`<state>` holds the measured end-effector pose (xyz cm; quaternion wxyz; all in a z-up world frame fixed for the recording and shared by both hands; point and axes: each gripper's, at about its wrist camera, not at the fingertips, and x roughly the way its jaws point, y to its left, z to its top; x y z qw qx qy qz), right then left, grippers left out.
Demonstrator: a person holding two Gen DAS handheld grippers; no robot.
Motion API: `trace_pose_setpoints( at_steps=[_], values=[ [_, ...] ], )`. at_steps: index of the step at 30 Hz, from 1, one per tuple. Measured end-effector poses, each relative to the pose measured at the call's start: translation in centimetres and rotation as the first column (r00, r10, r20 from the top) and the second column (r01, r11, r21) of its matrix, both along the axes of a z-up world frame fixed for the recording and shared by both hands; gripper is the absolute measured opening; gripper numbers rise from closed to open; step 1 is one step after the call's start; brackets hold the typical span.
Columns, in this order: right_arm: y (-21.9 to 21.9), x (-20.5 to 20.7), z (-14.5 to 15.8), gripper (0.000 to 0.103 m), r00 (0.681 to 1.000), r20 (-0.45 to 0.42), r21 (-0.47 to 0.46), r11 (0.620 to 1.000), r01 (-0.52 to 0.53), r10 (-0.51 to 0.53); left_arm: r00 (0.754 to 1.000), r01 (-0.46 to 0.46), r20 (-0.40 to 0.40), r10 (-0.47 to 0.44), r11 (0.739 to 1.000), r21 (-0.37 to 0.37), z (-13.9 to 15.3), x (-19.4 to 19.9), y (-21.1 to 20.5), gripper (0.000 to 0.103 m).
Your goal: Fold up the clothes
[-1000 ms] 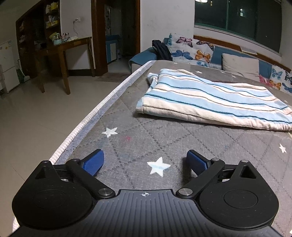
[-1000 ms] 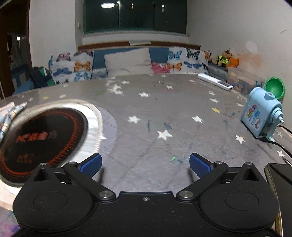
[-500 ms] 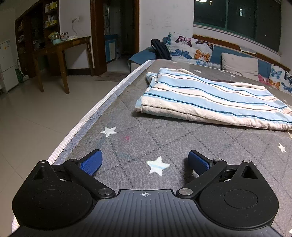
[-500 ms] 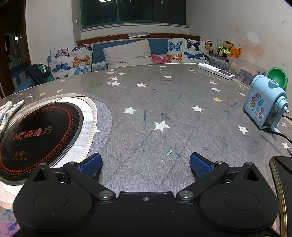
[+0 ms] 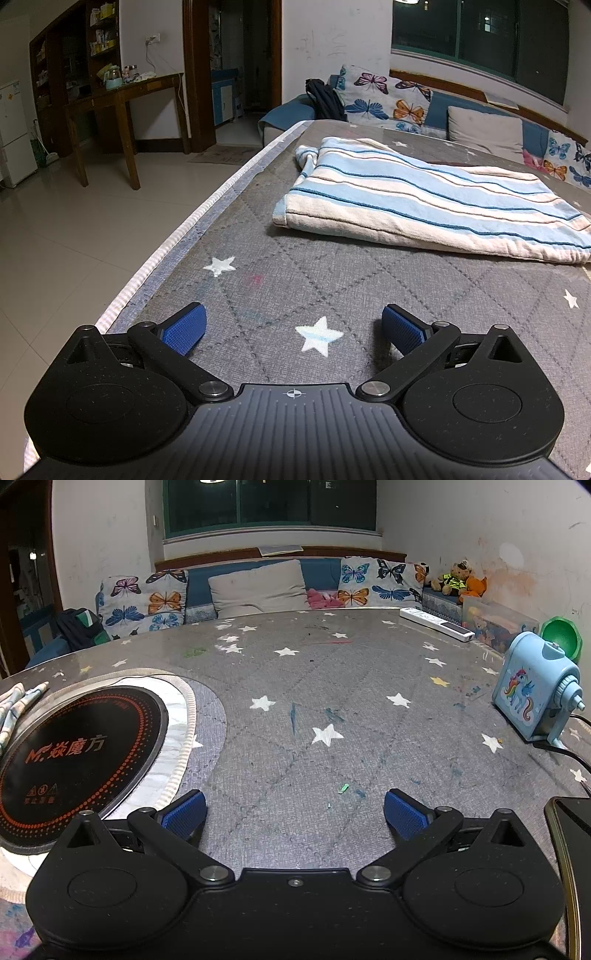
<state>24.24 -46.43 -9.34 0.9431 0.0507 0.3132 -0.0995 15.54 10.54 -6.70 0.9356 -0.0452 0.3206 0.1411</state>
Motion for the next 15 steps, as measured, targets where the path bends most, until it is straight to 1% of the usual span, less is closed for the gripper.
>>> trace_pose_setpoints(
  at_steps=[15],
  values=[
    [-0.05,0.00,0.03,0.103,1.000,0.001,0.005,1.000,0.000,0.000,1.000,0.001,0.000,-0.001,1.000,0.000,0.02,0.02,0.11,0.102]
  ],
)
